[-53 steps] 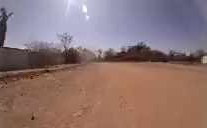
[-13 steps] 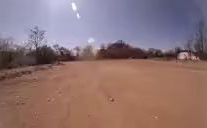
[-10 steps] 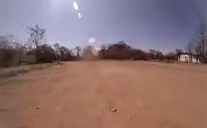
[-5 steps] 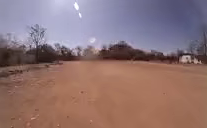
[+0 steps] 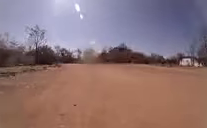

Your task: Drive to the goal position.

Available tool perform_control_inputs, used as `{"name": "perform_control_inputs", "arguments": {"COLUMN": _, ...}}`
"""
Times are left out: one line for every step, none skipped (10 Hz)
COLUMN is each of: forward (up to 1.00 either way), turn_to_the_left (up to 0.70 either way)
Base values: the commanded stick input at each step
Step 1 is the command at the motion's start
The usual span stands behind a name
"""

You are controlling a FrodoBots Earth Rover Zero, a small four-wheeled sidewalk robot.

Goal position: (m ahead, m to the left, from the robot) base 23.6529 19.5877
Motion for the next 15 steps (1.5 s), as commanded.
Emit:
{"name": "perform_control_inputs", "arguments": {"forward": 1.0, "turn_to_the_left": 0.0}}
{"name": "perform_control_inputs", "arguments": {"forward": 1.0, "turn_to_the_left": 0.0}}
{"name": "perform_control_inputs", "arguments": {"forward": 1.0, "turn_to_the_left": 0.0}}
{"name": "perform_control_inputs", "arguments": {"forward": 1.0, "turn_to_the_left": 0.0}}
{"name": "perform_control_inputs", "arguments": {"forward": 1.0, "turn_to_the_left": 0.0}}
{"name": "perform_control_inputs", "arguments": {"forward": 1.0, "turn_to_the_left": 0.0}}
{"name": "perform_control_inputs", "arguments": {"forward": 1.0, "turn_to_the_left": 0.0}}
{"name": "perform_control_inputs", "arguments": {"forward": 1.0, "turn_to_the_left": 0.0}}
{"name": "perform_control_inputs", "arguments": {"forward": 1.0, "turn_to_the_left": 0.0}}
{"name": "perform_control_inputs", "arguments": {"forward": 1.0, "turn_to_the_left": 0.0}}
{"name": "perform_control_inputs", "arguments": {"forward": 1.0, "turn_to_the_left": 0.0}}
{"name": "perform_control_inputs", "arguments": {"forward": 1.0, "turn_to_the_left": 0.0}}
{"name": "perform_control_inputs", "arguments": {"forward": 1.0, "turn_to_the_left": 0.0}}
{"name": "perform_control_inputs", "arguments": {"forward": 1.0, "turn_to_the_left": 0.0}}
{"name": "perform_control_inputs", "arguments": {"forward": 1.0, "turn_to_the_left": 0.0}}
